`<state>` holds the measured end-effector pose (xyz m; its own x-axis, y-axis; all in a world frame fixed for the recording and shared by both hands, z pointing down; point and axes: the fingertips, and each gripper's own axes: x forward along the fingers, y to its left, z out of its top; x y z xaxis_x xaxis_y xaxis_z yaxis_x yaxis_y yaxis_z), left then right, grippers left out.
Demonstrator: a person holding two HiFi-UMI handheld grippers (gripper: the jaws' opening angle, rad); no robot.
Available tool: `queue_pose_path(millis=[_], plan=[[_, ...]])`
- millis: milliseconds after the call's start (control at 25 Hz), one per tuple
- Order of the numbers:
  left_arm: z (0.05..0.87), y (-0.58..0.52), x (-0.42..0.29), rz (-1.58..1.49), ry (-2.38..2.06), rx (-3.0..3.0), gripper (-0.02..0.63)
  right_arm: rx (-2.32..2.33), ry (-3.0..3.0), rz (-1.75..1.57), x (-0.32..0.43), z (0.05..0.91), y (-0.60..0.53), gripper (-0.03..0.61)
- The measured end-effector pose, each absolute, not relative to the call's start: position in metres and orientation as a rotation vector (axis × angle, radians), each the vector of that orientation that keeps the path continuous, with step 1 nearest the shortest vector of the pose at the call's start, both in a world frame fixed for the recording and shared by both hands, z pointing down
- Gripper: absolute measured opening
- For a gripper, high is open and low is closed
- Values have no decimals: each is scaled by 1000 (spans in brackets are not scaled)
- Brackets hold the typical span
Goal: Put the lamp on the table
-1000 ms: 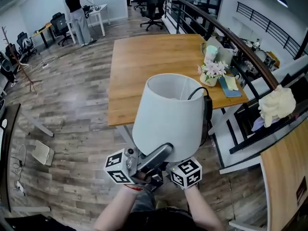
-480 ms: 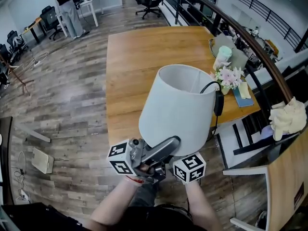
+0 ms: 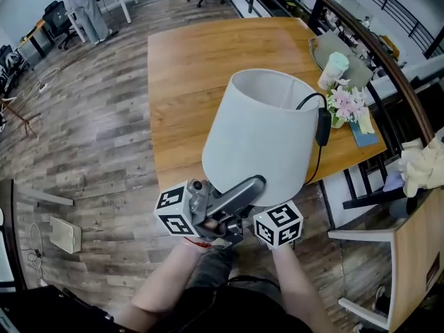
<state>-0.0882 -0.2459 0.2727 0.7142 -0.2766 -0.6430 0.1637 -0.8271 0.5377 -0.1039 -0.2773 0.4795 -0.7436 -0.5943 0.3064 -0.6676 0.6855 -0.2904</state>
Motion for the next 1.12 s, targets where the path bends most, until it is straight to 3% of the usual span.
queue_pose_path(millis=[1120], plan=[[297,-386,-132,-1106,-250,2348,23,789,-2711,474,-151,506,-422,166]])
